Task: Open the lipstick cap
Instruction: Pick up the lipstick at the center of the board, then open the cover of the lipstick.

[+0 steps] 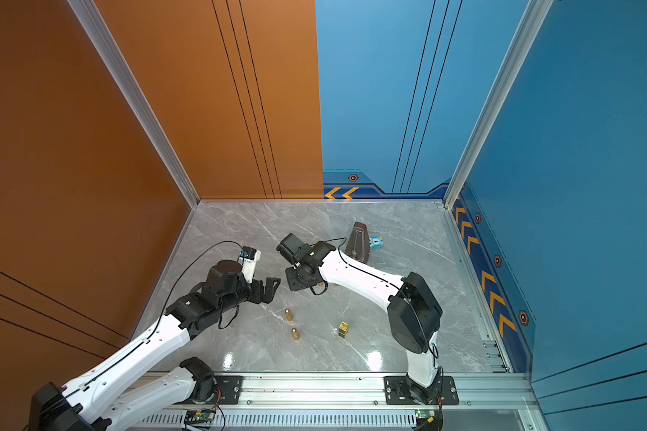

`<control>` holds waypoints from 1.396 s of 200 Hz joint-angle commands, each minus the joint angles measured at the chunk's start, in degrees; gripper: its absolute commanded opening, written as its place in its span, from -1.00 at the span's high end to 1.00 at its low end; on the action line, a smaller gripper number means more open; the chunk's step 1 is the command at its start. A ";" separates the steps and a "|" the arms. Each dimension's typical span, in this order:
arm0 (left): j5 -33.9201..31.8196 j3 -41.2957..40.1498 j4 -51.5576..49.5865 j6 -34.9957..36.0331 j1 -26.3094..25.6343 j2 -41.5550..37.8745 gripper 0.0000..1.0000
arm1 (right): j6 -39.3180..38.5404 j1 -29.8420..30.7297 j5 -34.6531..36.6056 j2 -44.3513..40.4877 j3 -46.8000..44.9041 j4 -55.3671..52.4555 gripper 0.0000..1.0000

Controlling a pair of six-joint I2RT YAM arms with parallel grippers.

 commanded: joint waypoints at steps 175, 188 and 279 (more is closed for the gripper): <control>22.44 -2.88 26.87 15.89 -10.94 17.86 -0.07 | -1.95 -10.62 -29.43 -15.17 -14.51 0.49 0.67; 22.62 -2.64 26.95 15.83 -11.09 18.18 0.00 | -1.86 -10.62 -29.77 -15.23 -14.65 0.57 0.67; 20.75 -0.73 27.04 15.20 -12.54 19.44 0.74 | 0.65 -13.58 -32.46 -16.52 -18.01 4.59 0.67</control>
